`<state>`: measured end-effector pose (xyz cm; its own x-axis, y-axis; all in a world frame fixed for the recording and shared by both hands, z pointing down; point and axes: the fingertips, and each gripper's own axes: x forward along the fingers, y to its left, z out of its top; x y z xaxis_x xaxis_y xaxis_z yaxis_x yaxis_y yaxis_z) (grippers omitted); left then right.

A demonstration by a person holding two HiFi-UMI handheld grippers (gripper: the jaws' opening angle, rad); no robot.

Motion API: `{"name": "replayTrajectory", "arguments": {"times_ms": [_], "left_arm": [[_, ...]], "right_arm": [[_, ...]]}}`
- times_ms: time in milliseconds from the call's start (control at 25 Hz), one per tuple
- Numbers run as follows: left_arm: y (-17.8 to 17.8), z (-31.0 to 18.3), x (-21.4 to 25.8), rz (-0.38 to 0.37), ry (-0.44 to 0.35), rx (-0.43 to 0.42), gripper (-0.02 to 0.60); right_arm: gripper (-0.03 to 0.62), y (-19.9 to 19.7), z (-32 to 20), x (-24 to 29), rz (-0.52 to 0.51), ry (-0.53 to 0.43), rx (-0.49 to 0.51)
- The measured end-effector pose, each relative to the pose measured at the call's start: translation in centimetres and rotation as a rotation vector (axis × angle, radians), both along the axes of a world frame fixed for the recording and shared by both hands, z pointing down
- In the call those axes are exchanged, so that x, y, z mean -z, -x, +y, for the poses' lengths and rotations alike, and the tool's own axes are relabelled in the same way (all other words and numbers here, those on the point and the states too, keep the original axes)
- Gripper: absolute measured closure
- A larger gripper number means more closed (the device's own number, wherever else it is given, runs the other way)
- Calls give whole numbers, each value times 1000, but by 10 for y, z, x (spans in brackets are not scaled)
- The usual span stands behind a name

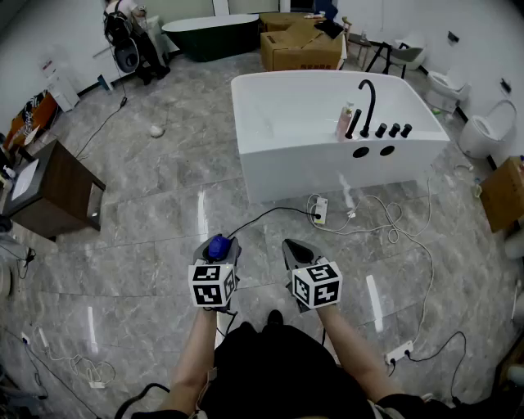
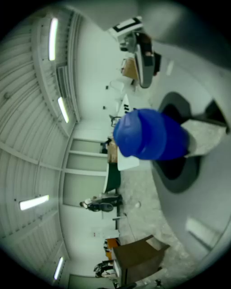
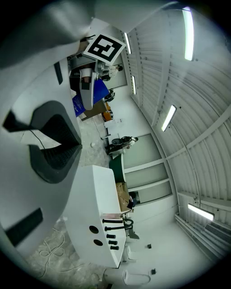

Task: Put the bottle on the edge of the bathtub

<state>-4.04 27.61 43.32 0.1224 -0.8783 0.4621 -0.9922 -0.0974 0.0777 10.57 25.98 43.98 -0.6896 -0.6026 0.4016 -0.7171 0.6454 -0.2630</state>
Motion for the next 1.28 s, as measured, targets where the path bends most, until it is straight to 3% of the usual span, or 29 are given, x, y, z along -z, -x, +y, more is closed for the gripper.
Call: {"name": "replayTrajectory", "arguments": {"times_ms": [720,1280], "left_arm": [[-9,-27,0,-19,7,-2,427],[8,-94,-8,-15,24,-25,428]], "right_arm": [[591,-14,-23,-2,-44,25,-10],[591,-2,-80,-5,-42,36,-40]]}}
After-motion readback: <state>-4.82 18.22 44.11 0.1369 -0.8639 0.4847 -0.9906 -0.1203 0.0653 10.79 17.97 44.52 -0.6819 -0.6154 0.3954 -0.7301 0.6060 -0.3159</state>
